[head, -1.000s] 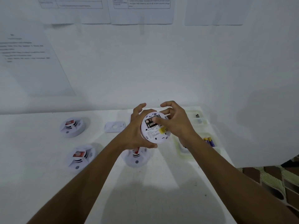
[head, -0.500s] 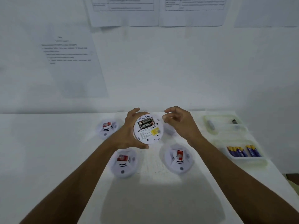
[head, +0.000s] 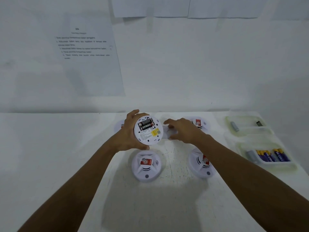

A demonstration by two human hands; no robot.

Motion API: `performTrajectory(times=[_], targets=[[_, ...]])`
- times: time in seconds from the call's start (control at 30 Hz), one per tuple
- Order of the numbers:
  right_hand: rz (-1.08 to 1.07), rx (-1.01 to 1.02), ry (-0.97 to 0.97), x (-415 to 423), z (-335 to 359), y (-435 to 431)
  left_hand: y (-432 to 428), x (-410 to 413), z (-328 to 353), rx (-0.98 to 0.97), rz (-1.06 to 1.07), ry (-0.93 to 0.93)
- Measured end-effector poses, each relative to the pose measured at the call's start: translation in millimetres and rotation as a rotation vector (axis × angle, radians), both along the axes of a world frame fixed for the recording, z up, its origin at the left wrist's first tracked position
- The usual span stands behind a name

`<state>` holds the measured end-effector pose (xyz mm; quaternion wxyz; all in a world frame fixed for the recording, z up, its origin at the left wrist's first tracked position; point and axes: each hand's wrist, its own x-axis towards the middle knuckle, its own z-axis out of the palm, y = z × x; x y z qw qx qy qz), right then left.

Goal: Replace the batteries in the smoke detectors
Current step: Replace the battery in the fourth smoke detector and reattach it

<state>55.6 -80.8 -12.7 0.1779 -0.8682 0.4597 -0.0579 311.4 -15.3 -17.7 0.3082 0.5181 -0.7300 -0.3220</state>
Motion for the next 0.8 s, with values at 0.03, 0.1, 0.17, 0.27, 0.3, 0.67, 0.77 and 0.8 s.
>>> performTrajectory(times=[0.03,0.1,0.17,0.27,0.3,0.67,0.77,0.8], targets=[[0.022,-0.031,0.024,-1,1,2,0,1,-1,-0.004,0.007,-0.004],[0.069,-0.095,0.047,-4,0,6,1,3,-1,-0.006,0.018,-0.013],[0.047,-0.11,-0.025,-8,1,12,1,2,-1,-0.006,0.024,-0.008],[-0.08,-0.166,-0.236,-23,5,19,2,-3,1,-0.016,0.039,-0.003],[-0.13,-0.184,-0.316,-29,8,22,2,-6,2,-0.018,0.04,-0.001],[-0.369,0.188,-1.135,-61,58,77,2,-73,7,-0.027,-0.057,0.05],[-0.352,0.147,-1.063,-59,56,81,2,-93,10,-0.031,-0.084,0.048],[-0.349,0.094,-1.009,-60,53,80,2,-98,11,-0.035,-0.088,0.044]])
